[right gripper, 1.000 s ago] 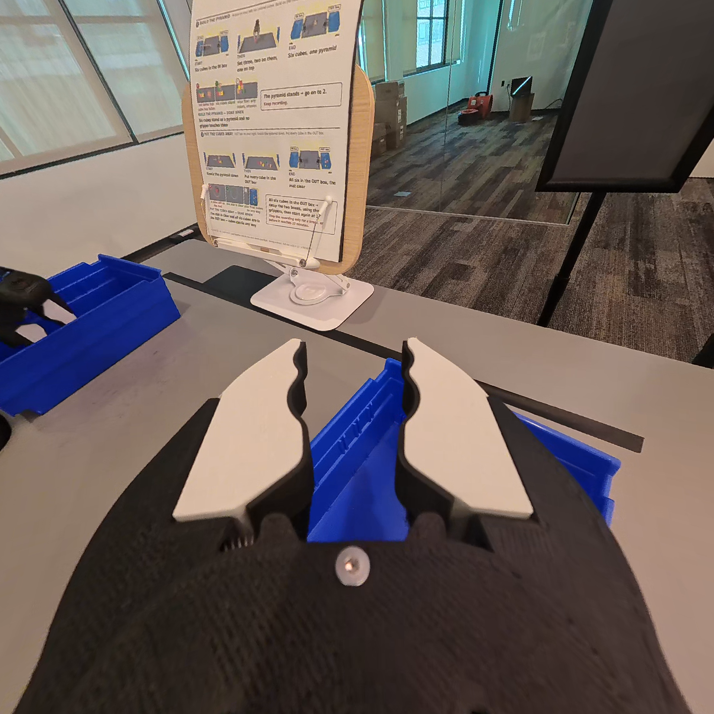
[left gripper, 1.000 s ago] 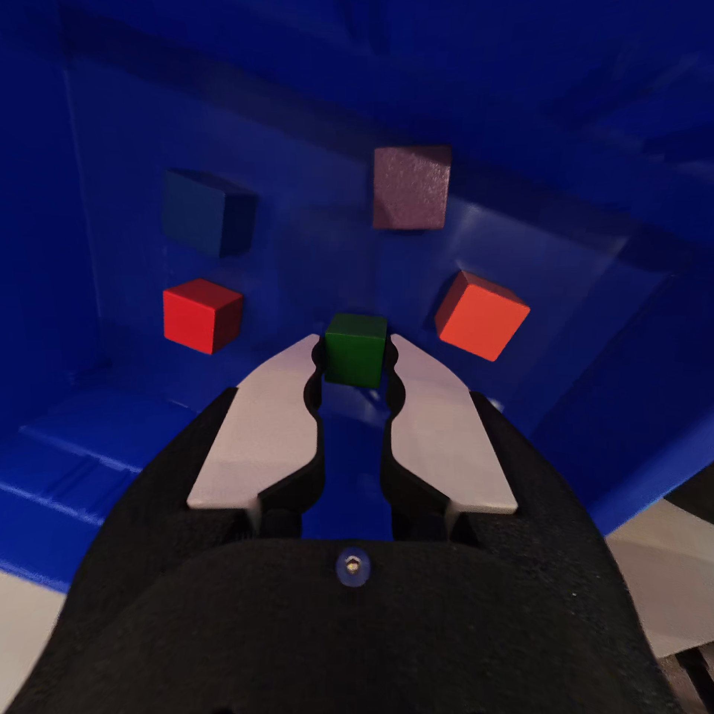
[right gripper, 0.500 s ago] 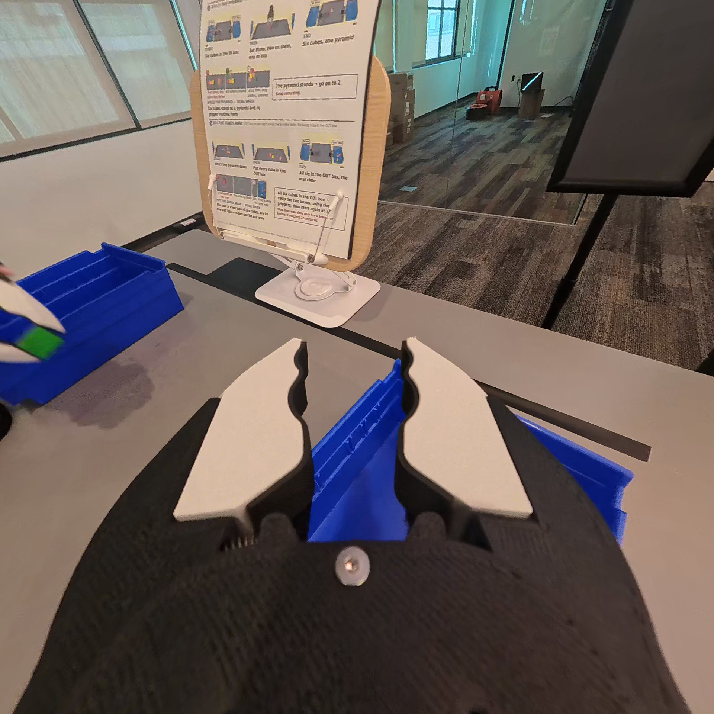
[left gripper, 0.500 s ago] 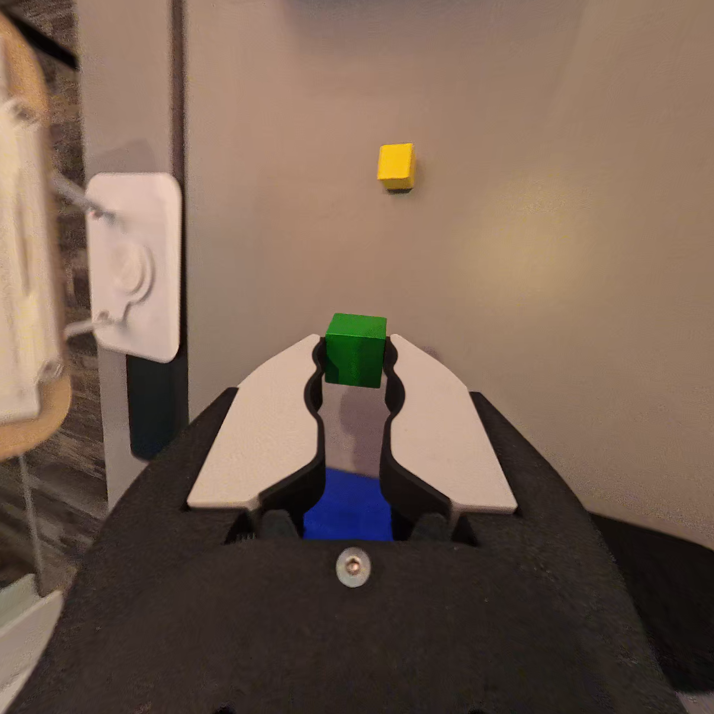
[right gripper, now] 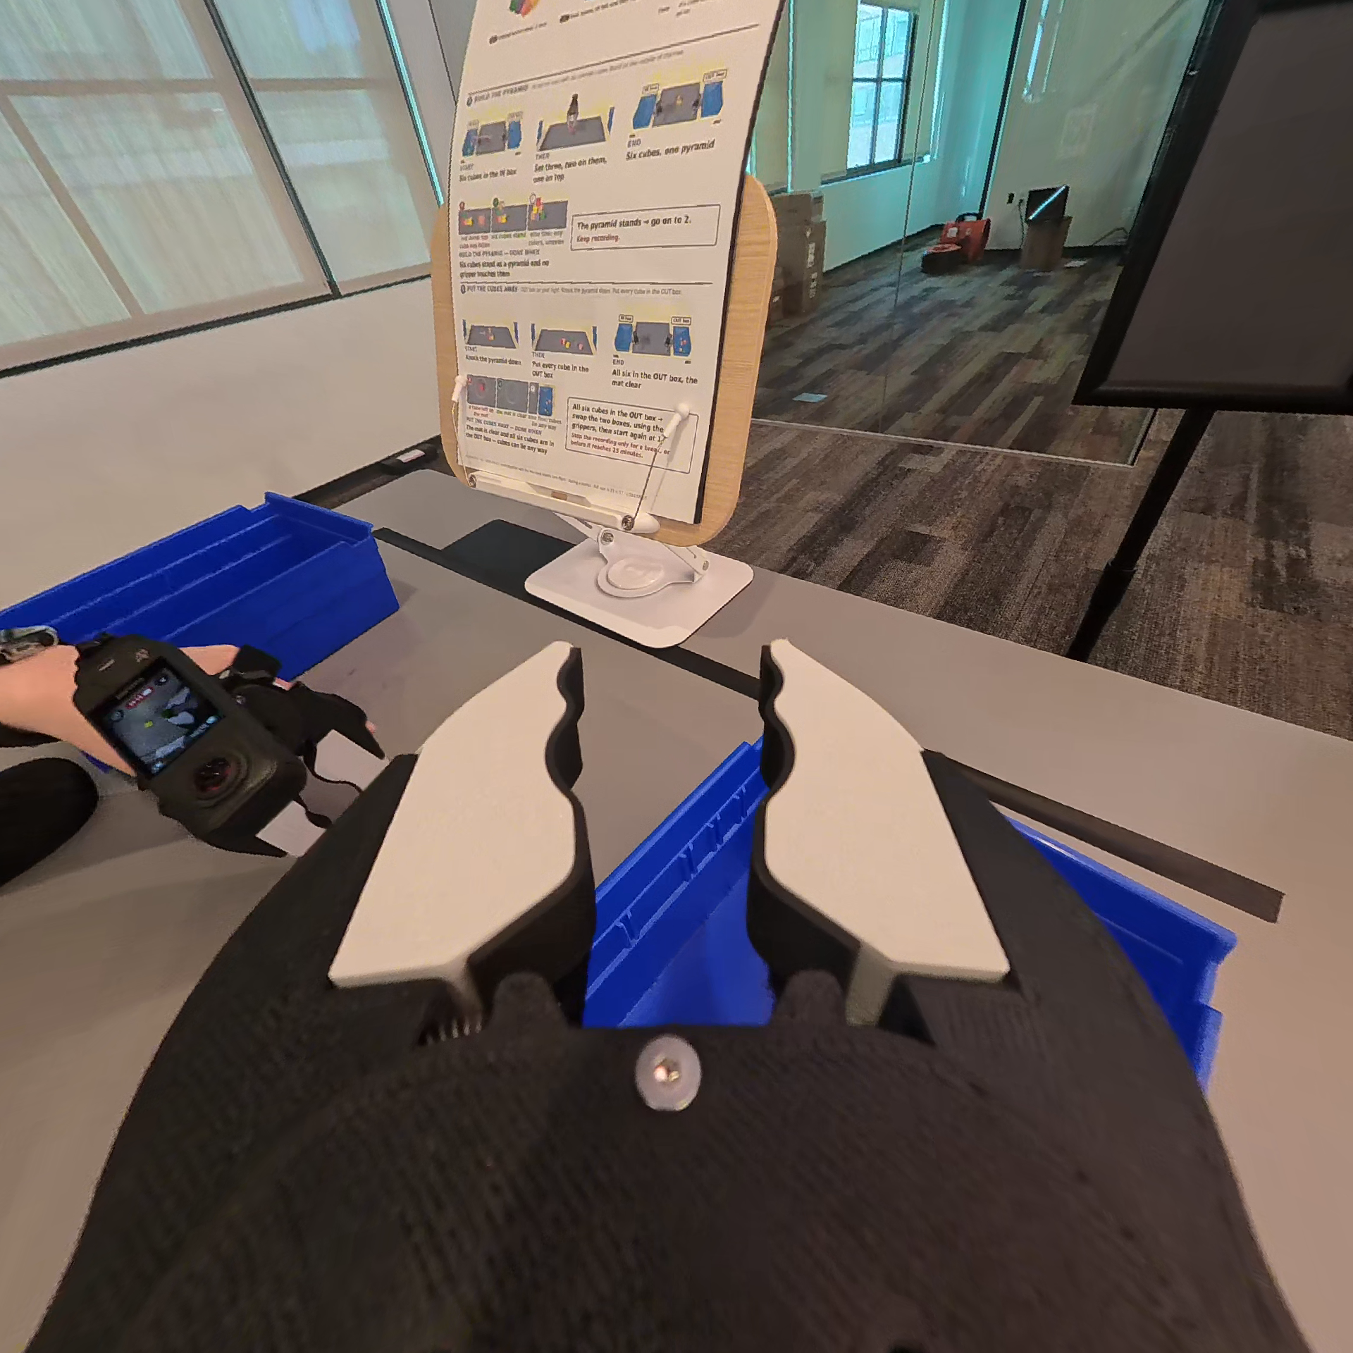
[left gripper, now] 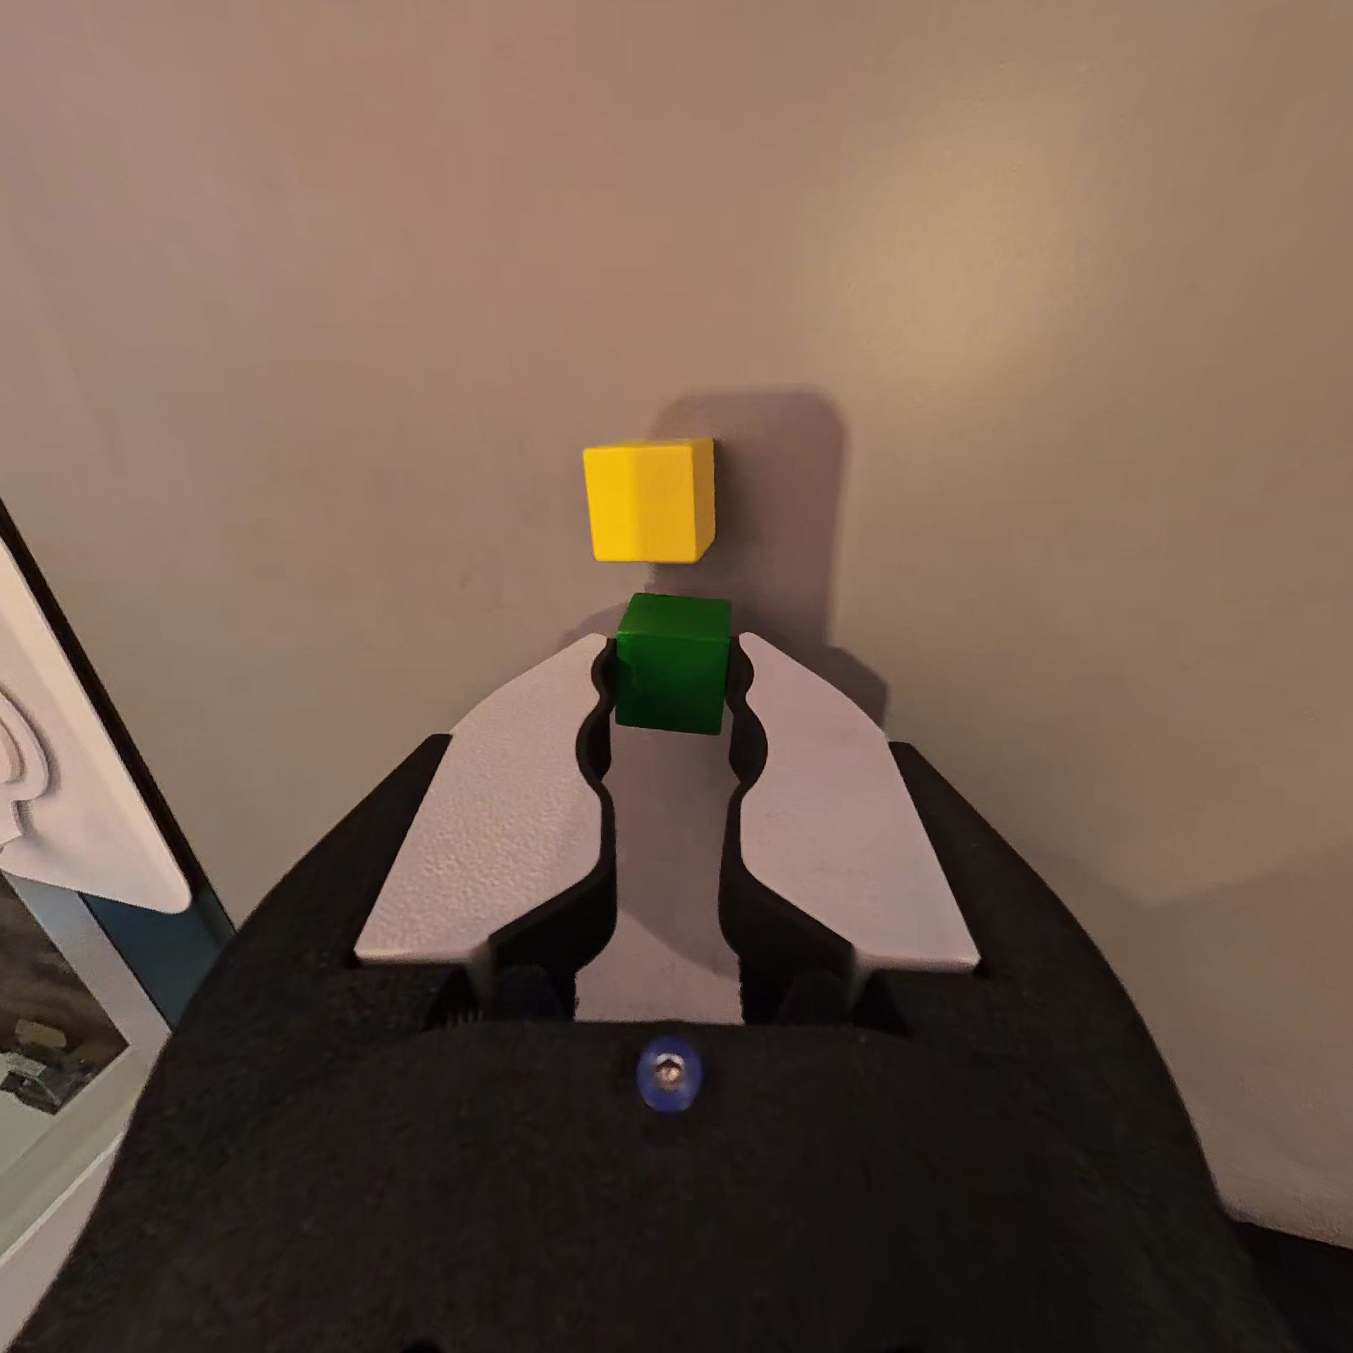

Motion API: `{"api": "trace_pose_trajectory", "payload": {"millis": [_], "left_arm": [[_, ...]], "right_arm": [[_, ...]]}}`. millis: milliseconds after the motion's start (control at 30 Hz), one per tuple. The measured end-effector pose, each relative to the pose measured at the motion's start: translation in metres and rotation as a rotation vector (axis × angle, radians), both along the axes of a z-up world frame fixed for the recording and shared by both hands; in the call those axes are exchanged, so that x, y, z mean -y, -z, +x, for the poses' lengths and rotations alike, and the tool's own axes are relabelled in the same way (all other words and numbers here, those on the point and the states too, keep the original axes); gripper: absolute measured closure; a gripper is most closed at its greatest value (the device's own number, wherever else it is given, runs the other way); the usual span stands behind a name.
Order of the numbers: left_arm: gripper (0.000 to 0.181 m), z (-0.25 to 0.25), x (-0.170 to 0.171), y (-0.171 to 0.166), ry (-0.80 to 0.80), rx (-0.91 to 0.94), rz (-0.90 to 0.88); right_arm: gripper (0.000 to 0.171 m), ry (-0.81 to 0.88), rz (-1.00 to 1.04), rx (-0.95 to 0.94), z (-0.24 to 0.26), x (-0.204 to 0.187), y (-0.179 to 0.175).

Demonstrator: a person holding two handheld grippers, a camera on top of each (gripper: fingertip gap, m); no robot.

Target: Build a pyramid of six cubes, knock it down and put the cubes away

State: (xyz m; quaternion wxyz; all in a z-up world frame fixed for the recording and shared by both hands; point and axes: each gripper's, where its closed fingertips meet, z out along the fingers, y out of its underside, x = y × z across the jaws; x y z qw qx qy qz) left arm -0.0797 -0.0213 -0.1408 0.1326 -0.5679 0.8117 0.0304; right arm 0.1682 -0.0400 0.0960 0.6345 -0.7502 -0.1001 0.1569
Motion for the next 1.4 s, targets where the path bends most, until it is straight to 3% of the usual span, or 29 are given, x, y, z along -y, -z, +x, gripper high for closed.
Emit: {"api": "trace_pose_trajectory", "payload": {"millis": [600, 1400], "left_arm": [[0.153, 0.012, -0.007, 0.014, -0.068, -0.007, -0.069], [0.152, 0.015, -0.006, 0.017, -0.014, -0.012, -0.115]], "right_arm": [[0.125, -0.009, 0.03, -0.032, 0.005, 0.004, -0.008], [0.125, -0.011, 0.003, -0.016, 0.002, 0.002, -0.002]]}}
